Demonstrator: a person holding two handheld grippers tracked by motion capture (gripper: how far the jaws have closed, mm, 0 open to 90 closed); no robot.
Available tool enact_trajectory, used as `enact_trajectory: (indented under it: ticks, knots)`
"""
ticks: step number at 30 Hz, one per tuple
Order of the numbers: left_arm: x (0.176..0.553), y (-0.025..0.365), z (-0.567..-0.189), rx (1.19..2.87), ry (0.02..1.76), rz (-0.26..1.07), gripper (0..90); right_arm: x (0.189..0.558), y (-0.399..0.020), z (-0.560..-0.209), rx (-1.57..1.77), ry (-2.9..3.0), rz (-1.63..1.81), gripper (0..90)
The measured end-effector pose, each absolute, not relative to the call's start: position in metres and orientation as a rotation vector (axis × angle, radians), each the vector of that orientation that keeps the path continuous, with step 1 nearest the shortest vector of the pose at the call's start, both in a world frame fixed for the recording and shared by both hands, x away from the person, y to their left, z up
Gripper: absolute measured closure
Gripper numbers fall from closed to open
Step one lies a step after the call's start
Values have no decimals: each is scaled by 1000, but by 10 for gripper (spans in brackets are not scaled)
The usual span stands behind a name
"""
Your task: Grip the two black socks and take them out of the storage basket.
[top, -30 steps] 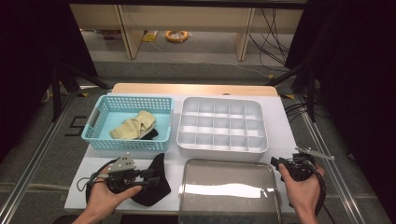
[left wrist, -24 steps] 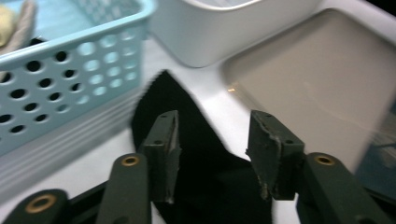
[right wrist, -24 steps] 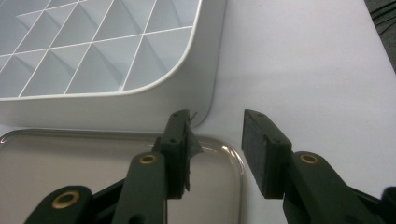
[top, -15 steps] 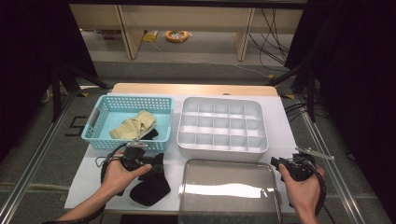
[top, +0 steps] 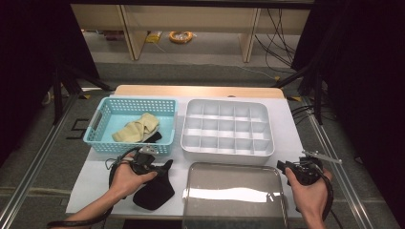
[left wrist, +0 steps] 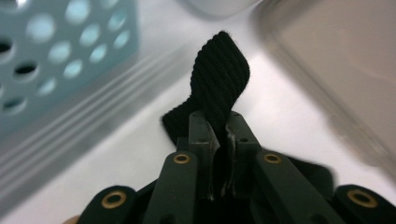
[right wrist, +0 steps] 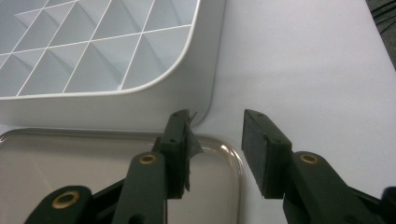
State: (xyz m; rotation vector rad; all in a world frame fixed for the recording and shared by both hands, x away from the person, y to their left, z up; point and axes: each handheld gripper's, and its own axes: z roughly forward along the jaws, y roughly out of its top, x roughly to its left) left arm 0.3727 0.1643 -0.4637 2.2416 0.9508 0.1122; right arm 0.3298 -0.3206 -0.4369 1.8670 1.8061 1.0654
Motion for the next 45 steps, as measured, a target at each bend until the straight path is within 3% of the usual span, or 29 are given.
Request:
enact_trajectory:
  ticks: [7, 17, 28, 36, 40, 45]
  knots:
    - [367, 157, -441, 2158, 789, 168, 825, 331, -321, -437, 1837, 1809, 1072, 629]
    - [361, 126, -431, 2213, 587, 179, 819, 329, -318, -436, 1882, 1784, 1077, 629]
    - [365, 115, -435, 2258, 536, 177, 804, 328, -319, -436, 1874, 1781, 1072, 629]
    - [373, 114, -454, 2257, 629, 145, 668, 329, -323, -438, 1827, 1812, 1067, 628]
    - [376, 123, -449, 2230, 655, 165, 566, 329, -323, -438, 1840, 1812, 1067, 627]
    - [379, 134, -440, 2153, 698, 194, 517, 329, -323, -438, 1832, 1810, 1066, 627]
